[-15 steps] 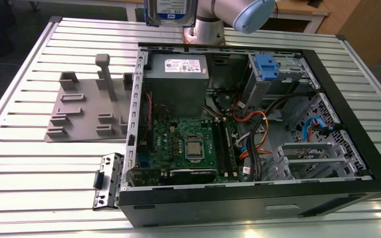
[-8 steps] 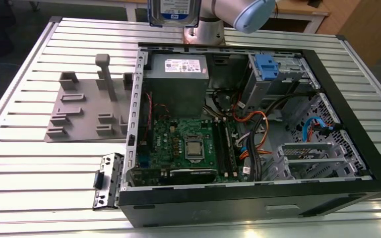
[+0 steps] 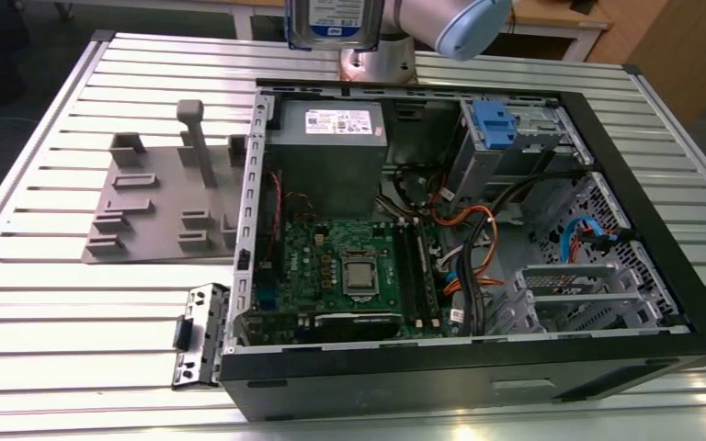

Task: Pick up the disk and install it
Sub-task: 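Pick up the disk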

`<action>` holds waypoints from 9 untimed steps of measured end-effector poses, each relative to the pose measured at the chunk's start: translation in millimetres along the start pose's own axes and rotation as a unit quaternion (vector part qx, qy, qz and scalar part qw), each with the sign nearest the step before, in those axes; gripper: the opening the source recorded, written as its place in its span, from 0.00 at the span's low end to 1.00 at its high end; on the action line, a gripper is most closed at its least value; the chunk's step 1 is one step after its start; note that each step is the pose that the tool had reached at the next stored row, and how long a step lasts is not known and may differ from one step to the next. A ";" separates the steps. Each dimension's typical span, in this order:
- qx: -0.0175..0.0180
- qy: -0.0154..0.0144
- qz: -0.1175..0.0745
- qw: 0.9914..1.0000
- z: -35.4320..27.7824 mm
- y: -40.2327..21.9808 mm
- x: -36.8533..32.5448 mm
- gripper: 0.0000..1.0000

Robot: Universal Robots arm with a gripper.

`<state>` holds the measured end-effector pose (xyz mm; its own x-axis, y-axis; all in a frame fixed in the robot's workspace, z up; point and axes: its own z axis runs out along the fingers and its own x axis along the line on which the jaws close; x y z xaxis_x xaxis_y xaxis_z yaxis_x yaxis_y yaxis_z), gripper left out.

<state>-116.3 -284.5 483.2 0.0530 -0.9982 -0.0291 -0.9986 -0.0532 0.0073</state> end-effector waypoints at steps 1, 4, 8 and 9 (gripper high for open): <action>0.000 0.000 0.000 1.000 -0.1 -1.3 0.5 0.36; 0.000 0.000 0.000 1.000 -0.1 -3.2 4.3 0.36; 0.000 0.000 0.000 1.000 -0.4 -3.5 11.8 0.36; 0.000 0.000 0.000 1.000 -0.5 -3.5 14.1 0.36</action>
<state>-112.1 -298.4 483.2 0.0530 -0.9982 -0.0291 -0.9985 -0.0533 0.0078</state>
